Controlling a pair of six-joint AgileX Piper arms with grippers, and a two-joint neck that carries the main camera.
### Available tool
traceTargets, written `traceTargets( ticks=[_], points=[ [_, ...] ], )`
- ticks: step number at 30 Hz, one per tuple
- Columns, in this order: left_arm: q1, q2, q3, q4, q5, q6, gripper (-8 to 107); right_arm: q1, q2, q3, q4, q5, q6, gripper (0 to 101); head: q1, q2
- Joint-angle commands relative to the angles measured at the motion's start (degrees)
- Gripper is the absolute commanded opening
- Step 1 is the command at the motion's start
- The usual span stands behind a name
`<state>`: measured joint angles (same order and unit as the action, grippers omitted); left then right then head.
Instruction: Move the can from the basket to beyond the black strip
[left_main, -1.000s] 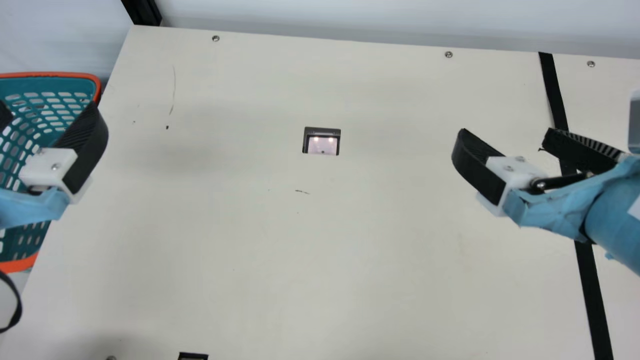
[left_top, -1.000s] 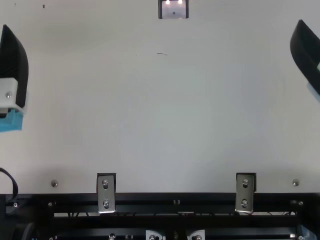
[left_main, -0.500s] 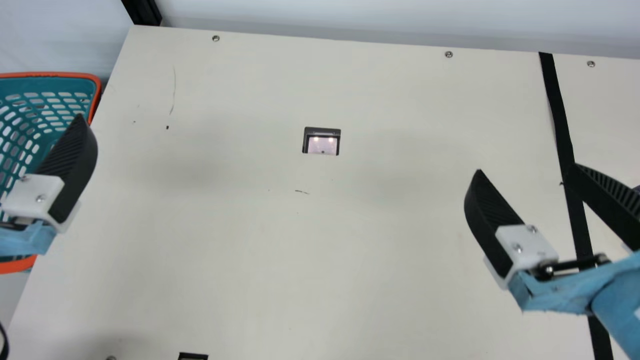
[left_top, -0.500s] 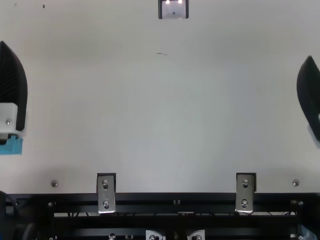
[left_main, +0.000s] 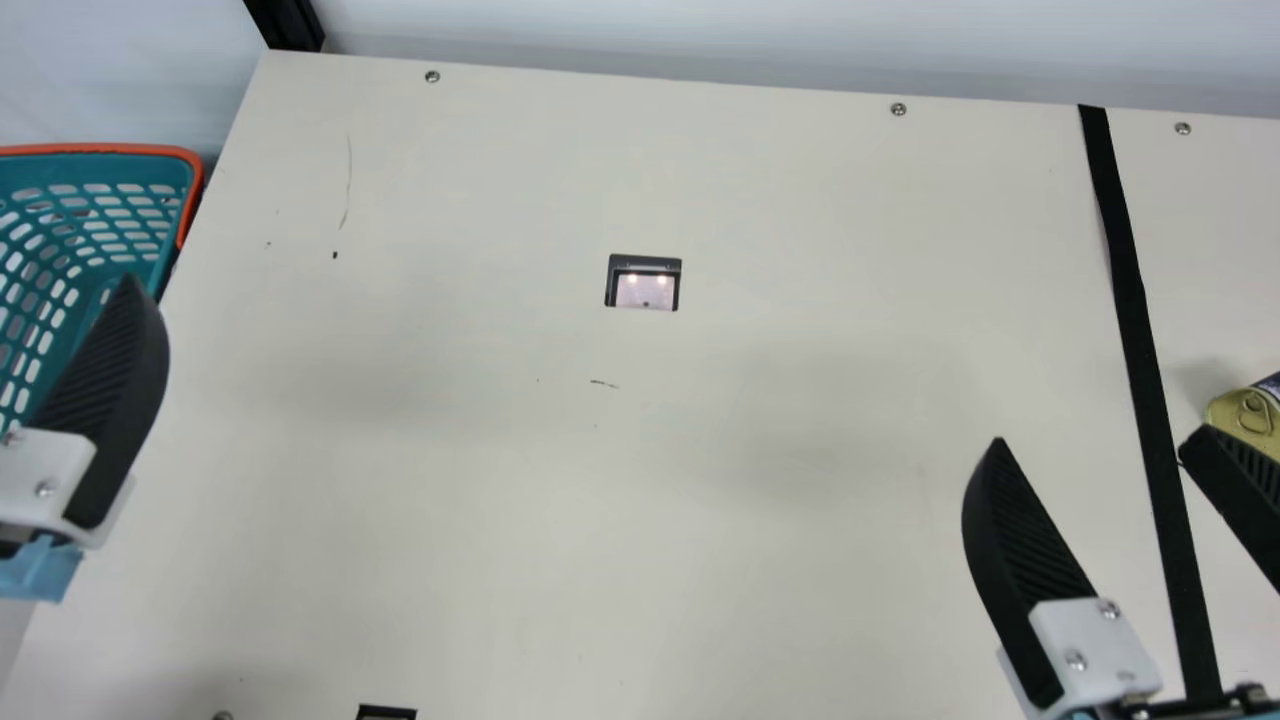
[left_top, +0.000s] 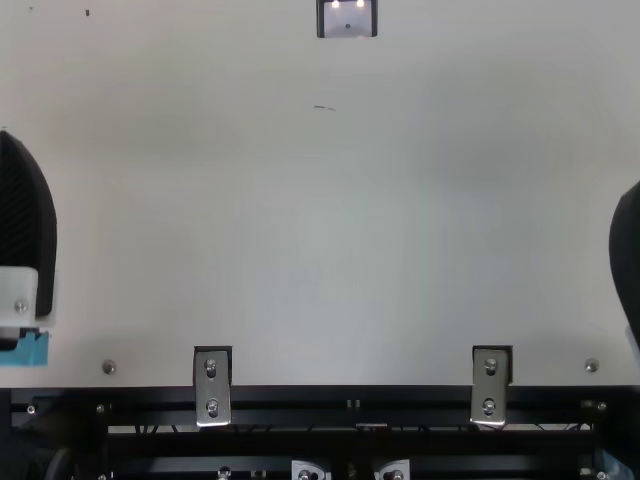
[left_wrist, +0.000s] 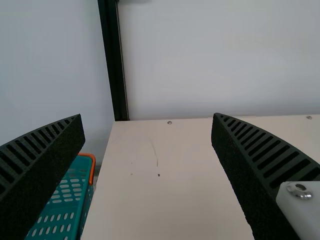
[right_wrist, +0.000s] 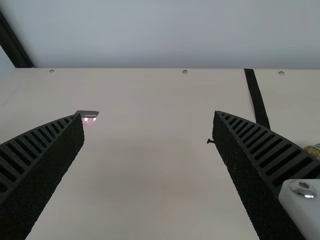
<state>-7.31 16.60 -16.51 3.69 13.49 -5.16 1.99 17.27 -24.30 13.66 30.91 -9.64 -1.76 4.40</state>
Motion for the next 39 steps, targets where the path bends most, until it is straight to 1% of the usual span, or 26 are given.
traceTargets(
  ticks=[1, 5, 12, 16, 21, 25, 30, 33, 34, 37, 38, 39],
  points=[
    [-0.1, -2.2, 0.5, -0.6, 0.9, 0.5, 90, 0.2, -1.7, 0.2, -0.4, 1.4, 0.5, 101, -0.2, 0.0],
    [0.0, -5.3, 1.5, -2.2, 2.8, 1.9, 90, 0.5, -4.0, 1.2, -1.1, 2.5, 1.2, 101, -0.2, 0.0],
    [1.0, -10.4, 3.5, -5.5, 5.0, 5.4, 90, 0.8, -7.1, 4.5, -1.7, 2.2, 2.1, 101, -0.2, 0.0],
    [1.7, -12.9, 4.4, -8.0, 6.6, 7.8, 90, 1.0, -9.1, 6.6, -2.1, 1.6, 2.3, 101, -0.2, 0.0],
    [2.7, -15.3, 5.1, -11.4, 9.0, 10.7, 90, 0.9, -11.6, 9.4, -2.5, -0.1, 2.1, 101, -0.2, 0.0],
    [3.8, -16.6, 5.5, -14.5, 10.7, 13.3, 90, 0.9, -14.0, 12.1, -2.5, -2.5, 2.0, 101, -0.2, 0.0],
    [4.7, -16.6, 5.7, -17.9, 11.6, 16.2, 90, 1.3, -17.3, 15.2, -1.8, -6.8, 2.1, 101, -0.2, 0.0],
    [5.2, -16.6, 6.2, -19.5, 12.0, 17.7, 90, 1.6, -17.3, 16.9, -1.0, -11.2, 1.9, 101, -0.2, 0.0],
    [5.2, -16.6, 6.0, -19.0, 11.9, 17.2, 90, 1.7, -17.3, 17.5, -0.7, -12.6, 1.7, 101, -0.2, 0.0],
    [5.2, -16.6, 6.2, -19.6, 11.9, 17.7, 90, 2.0, -17.3, 19.6, 0.0, -17.9, 0.7, 101, -0.2, 0.0],
    [5.2, -16.6, 6.2, -19.4, 11.9, 17.7, 90, 2.0, -17.3, 18.7, -0.3, -13.7, 0.9, 101, -0.2, 0.0],
    [5.2, -16.6, 6.2, -19.6, 12.0, 17.7, 90, 2.0, -17.3, 19.3, 0.0, -15.3, 0.7, 101, -0.2, 0.0]
  ],
)
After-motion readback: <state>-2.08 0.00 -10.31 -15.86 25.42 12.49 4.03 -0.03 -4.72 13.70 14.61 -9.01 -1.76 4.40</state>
